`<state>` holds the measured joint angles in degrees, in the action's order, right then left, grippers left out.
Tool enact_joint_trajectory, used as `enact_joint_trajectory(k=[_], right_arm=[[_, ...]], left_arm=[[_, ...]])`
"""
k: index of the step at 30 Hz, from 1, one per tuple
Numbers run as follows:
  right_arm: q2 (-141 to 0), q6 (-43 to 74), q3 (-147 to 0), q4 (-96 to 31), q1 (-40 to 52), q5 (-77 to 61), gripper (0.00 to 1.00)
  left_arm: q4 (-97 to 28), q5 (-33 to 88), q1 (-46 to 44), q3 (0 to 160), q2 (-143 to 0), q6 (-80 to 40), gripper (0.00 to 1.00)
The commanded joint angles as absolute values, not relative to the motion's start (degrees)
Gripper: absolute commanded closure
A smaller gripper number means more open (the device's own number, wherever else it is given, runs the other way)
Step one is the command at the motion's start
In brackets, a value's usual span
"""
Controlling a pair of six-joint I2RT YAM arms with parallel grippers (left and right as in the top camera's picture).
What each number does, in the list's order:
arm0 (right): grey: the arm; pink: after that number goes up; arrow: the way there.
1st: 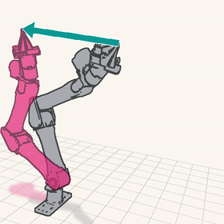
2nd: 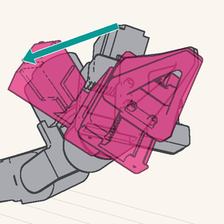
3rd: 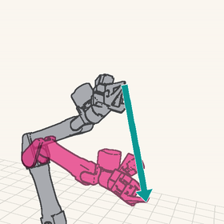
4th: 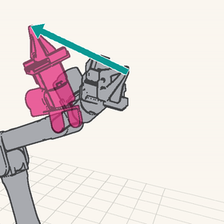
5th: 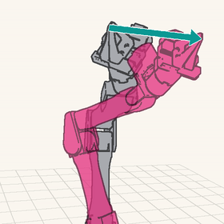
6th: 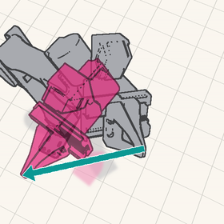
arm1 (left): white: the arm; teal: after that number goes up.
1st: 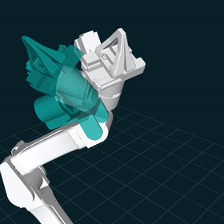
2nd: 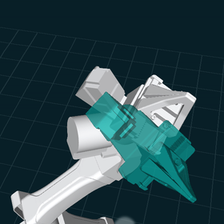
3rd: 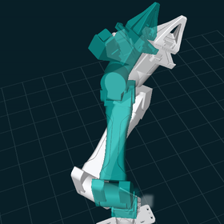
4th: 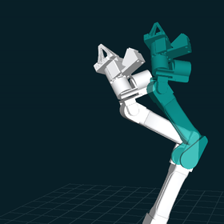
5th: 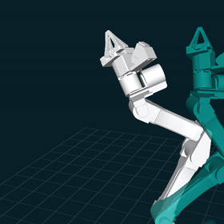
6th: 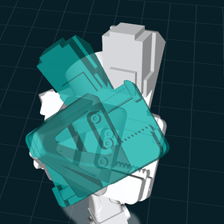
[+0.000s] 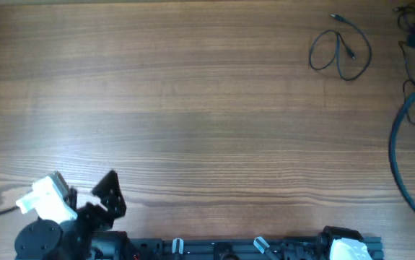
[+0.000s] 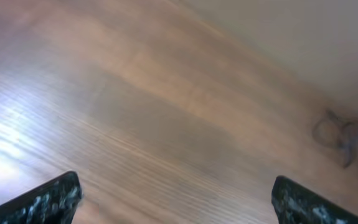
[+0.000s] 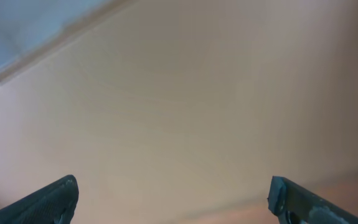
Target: Untangle cables
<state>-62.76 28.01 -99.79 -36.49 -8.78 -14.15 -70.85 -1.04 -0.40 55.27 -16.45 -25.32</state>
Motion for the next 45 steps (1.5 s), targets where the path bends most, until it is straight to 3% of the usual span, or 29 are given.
enact_joint_trajectory(k=[1, 10, 26, 45], right_arm=[[-65.4, 31.2, -98.1, -37.3, -8.6, -17.0, 0.00], [-59.2, 33.6, -86.4, -29.1, -8.6, -16.4, 0.00], [-49.8, 33.6, -83.1, -26.2, -8.6, -16.4, 0.00], [-40.8, 33.6, -83.1, -26.1, -8.6, -16.4, 0.00]], left_arm=[[-72.0, -1.6, 2.7, 55.0, -11.9, -24.4, 0.00], [-72.0, -1.6, 6.9, 55.0, -0.6, -24.4, 0.00], [-70.8, -1.8, 2.7, 55.0, -0.3, -24.4, 0.00], [-11.9, 3.2, 2.7, 9.4, -0.3, -30.2, 0.00]])
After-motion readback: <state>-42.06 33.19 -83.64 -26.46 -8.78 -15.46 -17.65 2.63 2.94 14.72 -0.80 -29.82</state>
